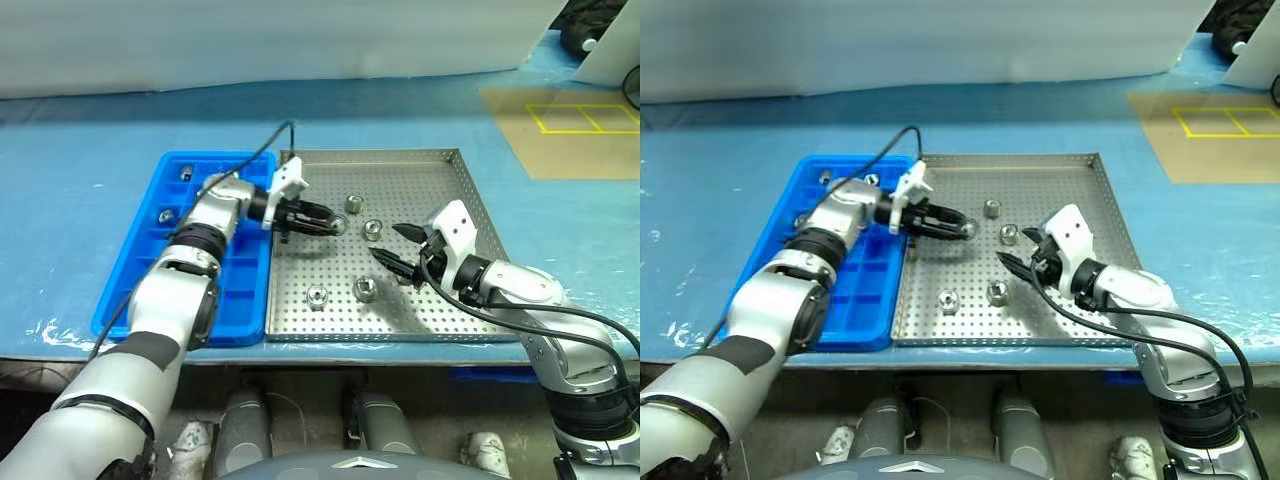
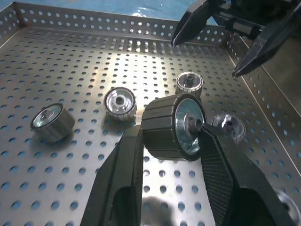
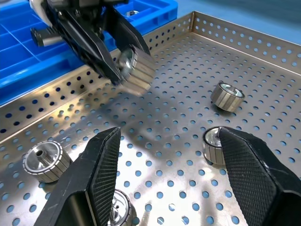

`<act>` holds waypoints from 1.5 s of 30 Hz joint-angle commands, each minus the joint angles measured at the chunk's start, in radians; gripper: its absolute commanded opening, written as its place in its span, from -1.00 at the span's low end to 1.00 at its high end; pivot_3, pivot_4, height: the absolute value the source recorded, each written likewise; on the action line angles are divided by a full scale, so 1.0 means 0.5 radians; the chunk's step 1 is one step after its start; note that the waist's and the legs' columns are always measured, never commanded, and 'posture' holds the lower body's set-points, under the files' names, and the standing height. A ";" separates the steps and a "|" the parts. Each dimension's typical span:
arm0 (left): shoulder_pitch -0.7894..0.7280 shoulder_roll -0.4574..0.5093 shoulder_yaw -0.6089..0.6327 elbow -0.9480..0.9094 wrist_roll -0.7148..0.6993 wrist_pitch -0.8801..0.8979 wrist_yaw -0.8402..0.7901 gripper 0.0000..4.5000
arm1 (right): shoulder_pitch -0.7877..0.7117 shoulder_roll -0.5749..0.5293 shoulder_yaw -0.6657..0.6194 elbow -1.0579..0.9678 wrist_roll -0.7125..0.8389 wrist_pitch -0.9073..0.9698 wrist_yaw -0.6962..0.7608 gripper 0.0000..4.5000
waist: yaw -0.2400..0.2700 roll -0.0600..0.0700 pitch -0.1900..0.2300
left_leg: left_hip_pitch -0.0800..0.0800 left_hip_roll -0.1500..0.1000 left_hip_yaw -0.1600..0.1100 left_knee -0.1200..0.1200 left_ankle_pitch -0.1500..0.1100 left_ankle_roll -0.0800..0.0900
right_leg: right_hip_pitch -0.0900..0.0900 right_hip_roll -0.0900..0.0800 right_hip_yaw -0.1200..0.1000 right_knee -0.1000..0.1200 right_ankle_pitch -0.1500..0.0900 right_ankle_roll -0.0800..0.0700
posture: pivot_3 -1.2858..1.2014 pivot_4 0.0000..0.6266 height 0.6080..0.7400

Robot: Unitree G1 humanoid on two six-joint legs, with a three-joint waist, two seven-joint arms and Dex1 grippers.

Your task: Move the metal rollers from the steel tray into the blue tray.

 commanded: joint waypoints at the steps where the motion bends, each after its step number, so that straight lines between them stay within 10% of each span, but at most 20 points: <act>1: 0.096 0.211 0.027 -0.269 -0.098 0.039 -0.107 -0.40 | -0.188 -0.023 0.088 0.092 0.007 -0.099 0.144 0.51 | -0.003 0.001 0.001 | 0.000 0.000 0.000 0.000 0.000 0.000 | 0.000 0.000 0.000 0.000 0.000 0.000 | -0.19 -0.52 1.00; 19: 1.032 0.920 0.489 -1.552 -0.452 0.691 0.487 -0.40 | -1.315 0.839 0.586 1.549 -0.247 -0.827 0.662 0.51 | 0.175 0.002 0.002 | -0.018 0.005 -0.001 -0.003 0.010 -0.019 | -0.029 -0.001 -0.009 0.025 -0.006 -0.010 | 0.16 -0.52 1.00; 32: 1.837 1.048 0.907 -1.996 -0.672 0.934 0.872 -0.40 | -1.404 1.073 0.596 1.793 -0.327 -0.951 0.836 0.51 | 0.322 0.000 0.001 | -0.033 0.006 -0.009 0.001 0.012 -0.023 | -0.041 -0.002 -0.018 0.031 -0.006 -0.010 | 0.27 -0.52 1.00; 45: 1.707 0.956 0.671 -1.785 -0.619 0.822 1.011 -0.40 | -1.282 0.998 0.574 1.694 -0.372 -0.913 0.789 0.51 | 0.334 -0.001 0.000 | -0.019 0.005 -0.013 0.000 0.022 -0.038 | -0.042 -0.001 -0.010 0.055 -0.007 -0.013 | 0.23 -0.52 1.00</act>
